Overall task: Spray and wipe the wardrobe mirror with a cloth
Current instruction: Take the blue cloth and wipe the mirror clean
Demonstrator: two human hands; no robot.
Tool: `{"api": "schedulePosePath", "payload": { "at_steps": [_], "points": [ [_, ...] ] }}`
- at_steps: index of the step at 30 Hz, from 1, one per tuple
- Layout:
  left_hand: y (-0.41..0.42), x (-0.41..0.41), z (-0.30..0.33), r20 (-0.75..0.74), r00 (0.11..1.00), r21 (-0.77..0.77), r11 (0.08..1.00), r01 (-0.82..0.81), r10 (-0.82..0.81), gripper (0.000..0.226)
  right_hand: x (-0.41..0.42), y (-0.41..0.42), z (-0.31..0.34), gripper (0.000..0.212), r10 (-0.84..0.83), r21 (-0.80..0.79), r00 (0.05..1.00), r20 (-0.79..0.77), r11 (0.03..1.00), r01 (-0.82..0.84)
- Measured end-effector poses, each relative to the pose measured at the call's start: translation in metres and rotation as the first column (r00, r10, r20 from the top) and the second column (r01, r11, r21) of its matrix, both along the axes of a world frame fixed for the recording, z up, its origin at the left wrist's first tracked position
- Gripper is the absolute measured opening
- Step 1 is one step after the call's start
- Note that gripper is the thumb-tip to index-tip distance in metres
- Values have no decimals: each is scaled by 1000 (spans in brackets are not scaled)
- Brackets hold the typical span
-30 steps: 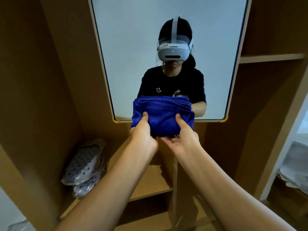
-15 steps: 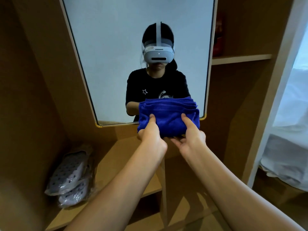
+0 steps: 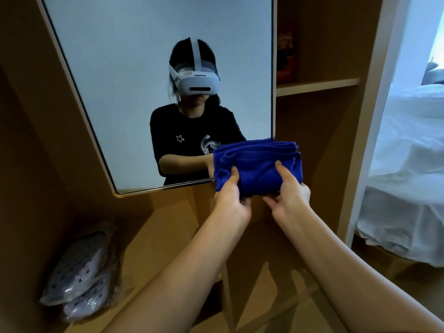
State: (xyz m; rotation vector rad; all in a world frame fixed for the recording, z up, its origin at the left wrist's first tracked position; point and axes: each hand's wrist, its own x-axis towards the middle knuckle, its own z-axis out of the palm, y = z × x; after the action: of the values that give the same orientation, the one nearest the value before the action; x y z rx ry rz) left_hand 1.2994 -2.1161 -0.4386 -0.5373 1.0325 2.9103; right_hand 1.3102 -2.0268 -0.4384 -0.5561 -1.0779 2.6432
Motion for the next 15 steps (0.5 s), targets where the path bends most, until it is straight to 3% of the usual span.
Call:
{"api": "schedulePosePath", "payload": {
  "at_steps": [4, 7, 15],
  "points": [
    [6, 1, 1, -35, 999, 60, 998, 34, -32, 63, -2, 8, 3, 42, 15, 30, 999, -42, 999, -14],
    [5, 6, 1, -51, 998, 84, 996, 43, -38, 62, -1, 6, 3, 50, 27, 43, 998, -52, 999, -25],
    [-22, 17, 2, -9, 999, -31, 999, -43, 43, 59, 9, -26, -3, 53, 76, 6, 997, -26, 997, -76]
  ]
}}
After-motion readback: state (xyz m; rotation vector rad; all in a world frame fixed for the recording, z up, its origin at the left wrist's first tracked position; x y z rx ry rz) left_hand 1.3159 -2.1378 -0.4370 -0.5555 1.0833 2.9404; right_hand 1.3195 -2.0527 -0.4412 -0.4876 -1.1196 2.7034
